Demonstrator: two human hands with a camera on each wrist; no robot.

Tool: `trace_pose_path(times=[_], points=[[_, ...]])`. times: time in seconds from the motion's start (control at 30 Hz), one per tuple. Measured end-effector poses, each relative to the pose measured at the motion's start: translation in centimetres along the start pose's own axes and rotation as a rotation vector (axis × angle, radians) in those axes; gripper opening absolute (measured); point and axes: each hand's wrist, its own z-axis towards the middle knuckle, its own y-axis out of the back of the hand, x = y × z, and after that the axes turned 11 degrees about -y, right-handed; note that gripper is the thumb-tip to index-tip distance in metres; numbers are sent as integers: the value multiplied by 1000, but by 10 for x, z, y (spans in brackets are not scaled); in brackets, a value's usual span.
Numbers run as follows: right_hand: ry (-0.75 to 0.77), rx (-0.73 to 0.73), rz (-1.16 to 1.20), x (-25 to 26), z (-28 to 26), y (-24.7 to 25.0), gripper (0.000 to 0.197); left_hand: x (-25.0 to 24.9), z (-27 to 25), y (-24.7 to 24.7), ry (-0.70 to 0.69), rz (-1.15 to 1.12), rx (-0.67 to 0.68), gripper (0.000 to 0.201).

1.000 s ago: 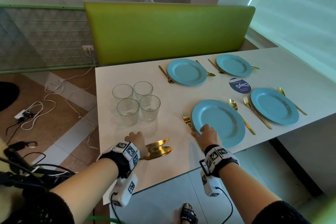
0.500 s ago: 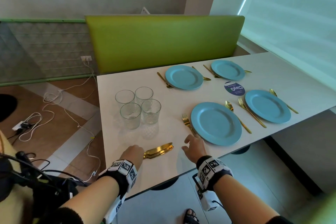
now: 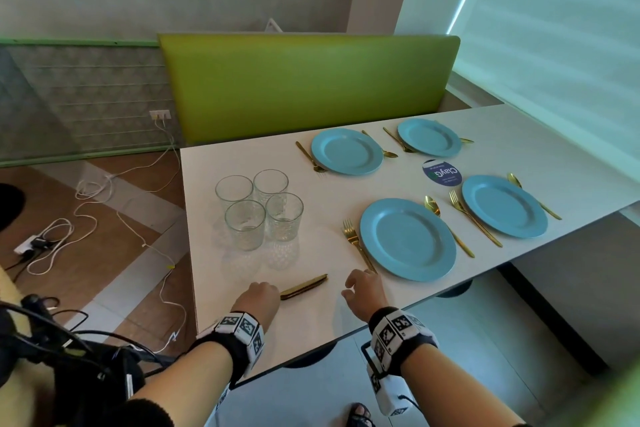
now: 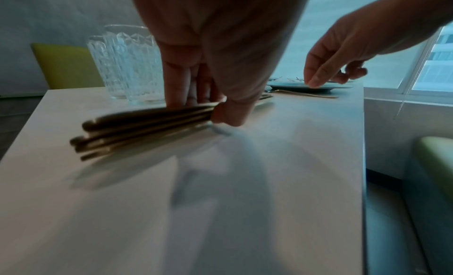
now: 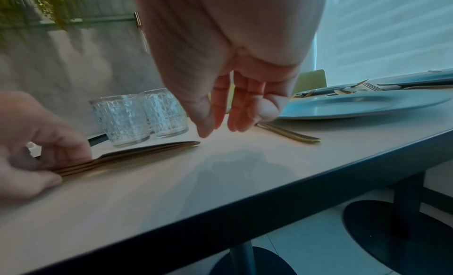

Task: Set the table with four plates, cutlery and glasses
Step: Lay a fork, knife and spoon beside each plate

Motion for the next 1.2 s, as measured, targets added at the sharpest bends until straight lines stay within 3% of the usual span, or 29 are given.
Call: trace_pose_path(times=[0.33, 0.43, 0.5, 0.63, 0.8, 0.97, 1.07, 1.2], points=[[-1, 208, -11, 2, -14, 4, 21, 2, 3, 12, 81, -188, -35, 32], [-19, 275, 53, 6, -13, 2, 19, -2, 5, 23, 104, -392, -14, 32], [-49, 365, 142, 10, -14, 3, 21, -5, 7, 28, 94, -564, -62, 20], [-55, 490, 327, 22, -12, 12, 25, -18, 15, 33, 47, -986, -127, 17], [-95, 472, 548, 28, -6, 19, 12, -32, 17, 43, 23, -1333, -186, 10], [-184, 386, 658, 28, 1, 16, 17, -35, 24, 44, 58, -1405, -175, 12], [-224, 311, 616, 24, 8, 18, 20, -33, 30, 44, 129, -1464, -203, 15], [-236, 208, 373, 12, 24, 20, 13, -29, 35, 48, 183, -1438, -292, 17]])
